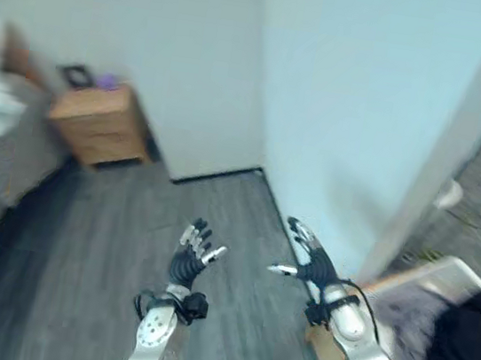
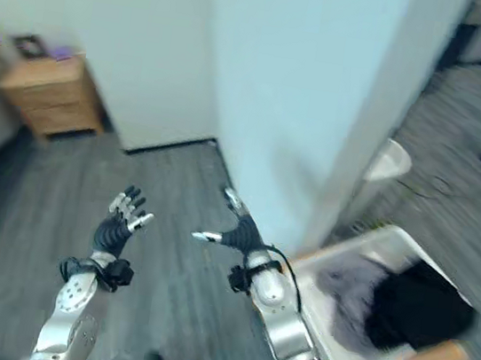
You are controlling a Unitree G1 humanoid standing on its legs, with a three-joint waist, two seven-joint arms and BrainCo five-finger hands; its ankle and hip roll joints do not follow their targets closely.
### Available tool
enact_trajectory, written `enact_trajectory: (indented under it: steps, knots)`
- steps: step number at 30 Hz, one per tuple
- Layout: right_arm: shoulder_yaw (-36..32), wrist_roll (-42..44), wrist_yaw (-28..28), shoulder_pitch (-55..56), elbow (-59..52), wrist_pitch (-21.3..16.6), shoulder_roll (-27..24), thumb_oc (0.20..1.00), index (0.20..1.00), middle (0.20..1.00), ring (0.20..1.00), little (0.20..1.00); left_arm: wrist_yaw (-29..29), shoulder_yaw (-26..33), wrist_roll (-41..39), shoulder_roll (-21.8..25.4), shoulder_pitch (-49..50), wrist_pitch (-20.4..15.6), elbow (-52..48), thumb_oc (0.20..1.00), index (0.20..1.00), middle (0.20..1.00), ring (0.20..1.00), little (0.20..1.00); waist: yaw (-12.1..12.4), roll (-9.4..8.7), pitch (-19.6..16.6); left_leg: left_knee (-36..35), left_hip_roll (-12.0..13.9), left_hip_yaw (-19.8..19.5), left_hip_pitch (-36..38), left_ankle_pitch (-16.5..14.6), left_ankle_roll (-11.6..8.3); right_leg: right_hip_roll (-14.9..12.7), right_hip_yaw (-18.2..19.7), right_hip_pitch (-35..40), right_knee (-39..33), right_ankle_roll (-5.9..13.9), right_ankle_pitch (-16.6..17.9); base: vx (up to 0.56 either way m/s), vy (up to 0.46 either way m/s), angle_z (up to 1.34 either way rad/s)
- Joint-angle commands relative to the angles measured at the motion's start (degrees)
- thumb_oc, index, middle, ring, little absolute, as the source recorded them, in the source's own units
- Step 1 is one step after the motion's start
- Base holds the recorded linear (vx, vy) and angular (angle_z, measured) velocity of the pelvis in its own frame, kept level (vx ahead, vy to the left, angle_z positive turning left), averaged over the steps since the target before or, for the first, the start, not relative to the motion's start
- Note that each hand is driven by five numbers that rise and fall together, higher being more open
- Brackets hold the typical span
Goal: Pick up bed clothes into laundry basket.
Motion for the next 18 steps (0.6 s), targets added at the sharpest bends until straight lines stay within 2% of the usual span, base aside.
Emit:
enact_trajectory:
  steps: [1, 2, 3, 4, 5, 6, 7, 8, 9, 10, 11, 12, 14, 15, 16, 17, 18]
  knots:
    - [-2.7, -1.4, -0.1, 0.3, -3.1, -3.0, 2.5, 1.000, 1.000, 1.000, 1.000, 1.000, -3.0, 0.4, -1.0, 1.8, -2.5, -1.9, -1.2, 1.000, 1.000, 1.000, 1.000, 1.000, -2.8, -0.62, -1.7, -14.9, -0.8, -5.6, 4.0, 4.2, -3.58, -1.8, -5.3, -0.9, -12.0, 2.59, 8.9, 0.11, 0.261, 1.96]
    - [-3.2, -2.0, -0.6, 0.2, -1.8, -3.0, 3.4, 1.000, 1.000, 1.000, 1.000, 1.000, -3.7, 0.2, -1.8, 1.5, -2.6, -2.0, -1.5, 1.000, 1.000, 1.000, 1.000, 1.000, -1.8, -1.10, -2.0, -17.4, -1.7, -8.1, 3.3, 6.1, -3.34, -1.9, -8.1, 0.1, -10.3, 3.38, 8.5, 0.12, 0.247, 1.85]
    - [-3.2, -2.6, -0.5, -1.0, -0.6, -3.0, 4.0, 1.000, 1.000, 1.000, 1.000, 1.000, -4.6, 0.4, -2.2, 1.6, -2.3, -2.0, -1.6, 1.000, 1.000, 1.000, 1.000, 1.000, -1.5, -1.33, -2.1, -18.3, -2.3, -10.3, 3.5, 6.2, -2.81, -2.9, -9.0, -0.5, -5.5, 4.77, 6.4, 0.09, 0.259, 1.82]
    - [-2.6, -3.6, -0.8, -3.2, 1.3, -3.1, 5.1, 1.000, 1.000, 1.000, 1.000, 1.000, -5.0, 1.4, -2.9, 2.0, -2.0, -1.7, -1.7, 1.000, 1.000, 1.000, 1.000, 1.000, -0.9, -1.80, -1.8, -18.6, -2.4, -13.5, 2.4, 6.9, -1.73, -6.8, -9.0, -4.5, 6.3, 6.67, 5.9, 0.03, 0.202, 1.32]
    - [-2.2, -4.4, -1.2, -4.7, 2.2, -3.0, 5.5, 1.000, 1.000, 1.000, 1.000, 1.000, -5.3, 1.5, -3.0, 2.0, -2.3, -1.2, -1.7, 1.000, 1.000, 1.000, 1.000, 1.000, -0.6, -1.76, -1.4, -18.6, -2.6, -15.7, 1.7, 7.1, -1.46, -7.8, -6.9, -6.5, 11.4, 7.35, 7.2, -0.01, 0.128, 0.99]
    - [-2.2, -4.5, -1.3, -4.9, 2.4, -3.1, 5.6, 1.000, 1.000, 1.000, 1.000, 1.000, -5.3, 1.7, -3.0, 2.0, -2.5, -1.2, -1.6, 1.000, 1.000, 1.000, 1.000, 1.000, -0.7, -1.96, -1.5, -18.6, -2.9, -15.8, 1.4, 7.1, -1.32, -8.4, -6.8, -7.1, 12.3, 7.45, 6.8, -0.02, 0.058, 0.52]
    - [-2.3, -4.8, -1.5, -6.3, 3.0, -2.7, 6.2, 1.000, 1.000, 1.000, 1.000, 1.000, -5.7, 1.7, -3.3, 2.1, -3.0, -0.9, -1.7, 1.000, 1.000, 1.000, 1.000, 1.000, -0.9, -1.79, -1.1, -18.6, -2.6, -17.4, 0.6, 7.6, -1.14, -8.6, -3.7, -10.7, 17.4, 7.29, 7.9, -0.05, 0.018, 0.58]
    - [-1.8, -5.0, -1.5, -7.5, 3.6, -2.6, 6.7, 1.000, 1.000, 1.000, 1.000, 1.000, -6.2, 1.9, -3.5, 2.3, -3.5, -0.7, -1.6, 1.000, 1.000, 1.000, 1.000, 1.000, -0.7, -1.94, -1.1, -18.6, -2.3, -18.3, -0.1, 7.5, -1.27, -8.0, 0.3, -13.5, 19.5, 7.10, 7.5, -0.04, -0.002, 0.70]
    - [-1.1, -4.4, -1.7, -8.7, 3.7, -2.7, 7.2, 1.000, 1.000, 1.000, 1.000, 1.000, -6.8, 1.8, -4.1, 2.7, -4.0, -0.4, -1.1, 1.000, 1.000, 1.000, 1.000, 1.000, -0.9, -2.11, -1.1, -18.6, -2.6, -21.6, -1.3, 7.5, -1.88, -3.2, 10.0, -18.2, 18.3, 5.49, 3.2, -0.02, -0.030, 0.52]
    - [-1.0, -4.4, -1.7, -8.8, 3.8, -2.7, 7.2, 1.000, 1.000, 1.000, 1.000, 1.000, -6.9, 1.9, -4.1, 2.7, -4.1, -0.4, -1.0, 1.000, 1.000, 1.000, 1.000, 1.000, -0.8, -2.02, -1.3, -18.6, -2.3, -21.4, -1.7, 7.8, -1.92, -2.9, 10.1, -18.6, 18.2, 5.30, 3.5, 0.02, -0.054, 0.73]
    - [-0.3, -4.3, -1.8, -9.2, 4.1, -2.9, 7.4, 1.000, 1.000, 1.000, 1.000, 1.000, -7.1, 1.7, -4.2, 3.0, -4.3, -0.5, -0.6, 1.000, 1.000, 1.000, 1.000, 1.000, -1.0, -2.35, -1.2, -18.6, -3.0, -23.5, -2.3, 7.7, -2.13, -1.3, 14.2, -20.2, 15.0, 5.47, 2.9, 0.04, -0.119, 1.28]
    - [0.9, -4.3, -2.0, -10.7, 4.9, -2.9, 7.9, 1.000, 1.000, 1.000, 1.000, 1.000, -7.5, 1.4, -4.1, 3.2, -4.7, -0.6, -0.3, 1.000, 1.000, 1.000, 1.000, 1.000, -1.2, -2.85, -1.7, -18.6, -3.8, -26.7, -3.9, 8.0, -2.15, 0.2, 19.2, -21.1, 7.3, 5.13, 5.4, 0.13, -0.144, 1.61]
    - [1.7, -4.3, -2.0, -10.8, 5.5, -3.0, 8.0, 1.000, 1.000, 1.000, 1.000, 1.000, -7.8, 0.8, -3.7, 3.7, -5.4, -0.3, -0.3, 1.000, 1.000, 1.000, 1.000, 1.000, -2.7, -3.33, -1.7, -18.6, -5.8, -31.9, -4.9, 7.6, -2.46, 4.4, 28.9, -23.0, 0.5, 4.17, 8.7, 0.11, -0.079, 1.27]
    - [1.7, -4.3, -2.0, -10.8, 5.5, -3.0, 8.0, 1.000, 1.000, 1.000, 1.000, 1.000, -7.8, 0.8, -3.7, 3.7, -5.4, -0.3, -0.3, 1.000, 1.000, 1.000, 1.000, 1.000, -2.6, -3.31, -1.9, -18.6, -5.8, -31.8, -5.1, 7.6, -2.45, 4.4, 29.0, -23.0, -0.1, 4.21, 9.0, 0.13, -0.075, 1.00]
    - [2.2, -4.5, -2.2, -11.0, 6.2, -3.1, 7.4, 1.000, 1.000, 1.000, 1.000, 1.000, -7.8, 0.2, -3.8, 3.9, -6.4, 0.0, -0.5, 1.000, 1.000, 1.000, 1.000, 1.000, -2.6, -3.55, -1.7, -18.6, -7.8, -37.1, -5.7, 7.3, -2.45, 8.2, 37.9, -23.6, -3.0, 2.56, 11.6, 0.12, -0.069, 1.13]
    - [2.1, -4.5, -2.2, -11.1, 6.3, -3.1, 7.3, 1.000, 1.000, 1.000, 1.000, 1.000, -7.9, 0.2, -3.8, 3.9, -6.6, 0.0, -0.4, 1.000, 1.000, 1.000, 1.000, 1.000, -2.7, -3.47, -1.7, -18.6, -7.7, -37.3, -5.9, 7.4, -2.48, 8.2, 37.8, -23.6, -3.3, 2.48, 11.8, 0.13, -0.133, 1.21]
    - [2.6, -4.4, -2.2, -12.0, 6.1, -3.0, 7.1, 1.000, 1.000, 1.000, 1.000, 1.000, -7.5, 0.2, -3.8, 4.0, -6.8, 0.1, -1.5, 1.000, 1.000, 1.000, 1.000, 1.000, -2.5, -3.71, -1.6, -18.6, -8.6, -39.2, -5.8, 7.0, -2.46, 9.1, 39.0, -24.0, -4.1, 1.99, 13.3, 0.10, -0.102, 1.90]
